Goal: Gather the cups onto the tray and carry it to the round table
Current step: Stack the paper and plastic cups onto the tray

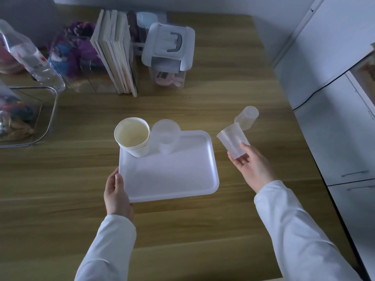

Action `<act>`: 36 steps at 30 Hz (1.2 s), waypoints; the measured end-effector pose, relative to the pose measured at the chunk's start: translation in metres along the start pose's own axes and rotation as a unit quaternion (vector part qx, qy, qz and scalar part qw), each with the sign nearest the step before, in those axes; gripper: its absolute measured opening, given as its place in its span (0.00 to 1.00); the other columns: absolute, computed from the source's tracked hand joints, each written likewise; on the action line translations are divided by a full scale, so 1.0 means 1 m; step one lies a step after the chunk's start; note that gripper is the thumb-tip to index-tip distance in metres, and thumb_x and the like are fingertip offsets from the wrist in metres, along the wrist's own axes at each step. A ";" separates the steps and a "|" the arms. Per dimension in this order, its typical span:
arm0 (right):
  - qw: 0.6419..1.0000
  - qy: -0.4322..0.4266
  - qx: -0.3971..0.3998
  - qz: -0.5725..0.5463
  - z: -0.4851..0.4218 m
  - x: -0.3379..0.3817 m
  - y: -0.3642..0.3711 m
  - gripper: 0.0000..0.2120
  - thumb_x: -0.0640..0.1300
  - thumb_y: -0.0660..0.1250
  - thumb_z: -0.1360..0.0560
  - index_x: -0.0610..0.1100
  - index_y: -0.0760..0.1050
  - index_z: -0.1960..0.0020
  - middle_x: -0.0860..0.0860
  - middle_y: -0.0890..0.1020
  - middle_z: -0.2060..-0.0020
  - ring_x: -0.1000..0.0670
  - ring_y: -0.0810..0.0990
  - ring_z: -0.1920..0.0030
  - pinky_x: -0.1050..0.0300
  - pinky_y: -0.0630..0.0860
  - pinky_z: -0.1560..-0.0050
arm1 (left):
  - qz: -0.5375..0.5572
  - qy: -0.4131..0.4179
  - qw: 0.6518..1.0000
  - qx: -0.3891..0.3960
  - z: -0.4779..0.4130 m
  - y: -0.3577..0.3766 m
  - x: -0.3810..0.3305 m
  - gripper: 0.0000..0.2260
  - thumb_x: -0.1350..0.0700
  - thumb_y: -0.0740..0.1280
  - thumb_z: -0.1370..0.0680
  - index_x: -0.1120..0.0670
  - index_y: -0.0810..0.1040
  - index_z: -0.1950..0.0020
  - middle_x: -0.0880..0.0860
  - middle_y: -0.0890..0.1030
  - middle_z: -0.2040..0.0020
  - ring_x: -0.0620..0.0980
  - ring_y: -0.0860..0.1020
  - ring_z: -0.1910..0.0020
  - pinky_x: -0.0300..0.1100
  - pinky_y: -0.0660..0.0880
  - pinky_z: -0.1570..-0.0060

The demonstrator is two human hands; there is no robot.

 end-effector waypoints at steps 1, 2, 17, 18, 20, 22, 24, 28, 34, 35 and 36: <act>1.000 0.006 0.015 -0.020 0.001 -0.001 0.006 0.12 0.41 0.62 0.25 0.39 0.71 0.42 0.42 0.76 0.44 0.46 0.76 0.41 0.52 0.74 0.40 | -0.003 0.001 1.000 0.000 0.000 0.000 0.000 0.10 0.54 0.56 0.19 0.42 0.75 0.53 0.45 0.78 0.54 0.52 0.75 0.48 0.50 0.73 0.44; 0.999 0.009 0.029 -0.034 0.003 -0.002 0.012 0.10 0.40 0.62 0.25 0.39 0.71 0.44 0.42 0.76 0.46 0.46 0.76 0.41 0.51 0.74 0.39 | -0.007 0.002 1.000 0.000 0.001 0.000 0.000 0.10 0.54 0.56 0.19 0.41 0.75 0.53 0.45 0.78 0.54 0.52 0.75 0.47 0.50 0.72 0.43; 0.972 -0.079 0.081 0.207 0.007 -0.008 0.058 0.26 0.40 0.69 0.31 0.43 0.65 0.35 0.46 0.78 0.45 0.49 0.78 0.43 0.56 0.74 0.44 | 0.003 -0.004 1.000 0.025 0.006 0.000 0.006 0.09 0.53 0.57 0.20 0.44 0.75 0.48 0.53 0.77 0.41 0.56 0.75 0.37 0.57 0.69 0.34; 0.968 -0.093 0.070 0.223 0.007 -0.008 0.060 0.28 0.40 0.71 0.32 0.45 0.64 0.35 0.47 0.78 0.43 0.50 0.76 0.41 0.57 0.73 0.43 | 0.005 -0.003 1.000 0.026 0.006 0.000 0.006 0.09 0.53 0.57 0.20 0.44 0.75 0.48 0.53 0.77 0.41 0.57 0.74 0.36 0.57 0.69 0.34; 0.952 -0.135 0.052 0.271 0.006 -0.006 0.064 0.30 0.42 0.75 0.35 0.46 0.64 0.38 0.47 0.76 0.41 0.50 0.74 0.40 0.57 0.71 0.41 | 0.006 -0.002 1.000 0.028 0.007 -0.002 0.006 0.09 0.53 0.57 0.20 0.44 0.76 0.48 0.53 0.77 0.41 0.57 0.75 0.37 0.57 0.70 0.35; 0.925 -0.166 0.025 0.340 0.006 -0.005 0.067 0.29 0.42 0.75 0.36 0.47 0.65 0.40 0.48 0.75 0.42 0.49 0.74 0.41 0.59 0.69 0.43 | 0.006 -0.002 1.000 0.029 0.007 -0.002 0.006 0.09 0.53 0.57 0.20 0.44 0.76 0.49 0.53 0.78 0.42 0.56 0.75 0.39 0.57 0.70 0.35; 0.904 -0.191 0.004 0.383 0.007 -0.005 0.068 0.27 0.42 0.75 0.36 0.49 0.64 0.44 0.49 0.72 0.45 0.48 0.72 0.41 0.57 0.69 0.43 | 0.005 -0.004 1.000 0.029 0.007 -0.004 0.006 0.09 0.53 0.57 0.20 0.43 0.76 0.49 0.53 0.78 0.42 0.58 0.75 0.36 0.57 0.70 0.35; 0.862 -0.244 0.001 0.444 0.016 -0.001 0.080 0.26 0.40 0.75 0.37 0.48 0.64 0.47 0.62 0.67 0.54 0.47 0.69 0.40 0.57 0.67 0.41 | 0.000 -0.004 1.000 0.027 0.007 -0.009 0.004 0.10 0.52 0.57 0.20 0.41 0.77 0.52 0.55 0.78 0.39 0.59 0.74 0.35 0.59 0.69 0.34; 0.818 -0.300 -0.008 0.490 0.019 0.002 0.090 0.31 0.42 0.77 0.39 0.40 0.67 0.41 0.59 0.71 0.50 0.48 0.66 0.40 0.55 0.67 0.38 | -0.007 0.000 0.999 0.038 0.007 -0.011 -0.002 0.09 0.53 0.57 0.20 0.45 0.76 0.47 0.53 0.78 0.43 0.56 0.76 0.42 0.55 0.71 0.37; 0.814 -0.308 -0.011 0.493 0.018 0.001 0.090 0.31 0.43 0.77 0.40 0.39 0.67 0.42 0.53 0.75 0.47 0.50 0.65 0.41 0.56 0.67 0.38 | -0.005 0.001 0.999 0.039 0.006 -0.011 -0.003 0.09 0.54 0.57 0.20 0.46 0.76 0.46 0.52 0.78 0.44 0.54 0.76 0.44 0.54 0.71 0.38; 0.808 -0.315 -0.018 0.497 0.016 0.001 0.090 0.31 0.43 0.78 0.41 0.39 0.68 0.43 0.49 0.76 0.45 0.50 0.64 0.42 0.59 0.66 0.40 | -0.004 0.002 0.999 0.041 0.006 -0.010 -0.004 0.09 0.54 0.57 0.20 0.47 0.75 0.46 0.52 0.78 0.45 0.53 0.75 0.45 0.52 0.72 0.40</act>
Point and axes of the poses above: each hand's wrist, its own z-axis away from the middle knuckle, its own y-axis out of the palm, x = y × z, the point moved 10 cm from there along -z, towards the middle knuckle
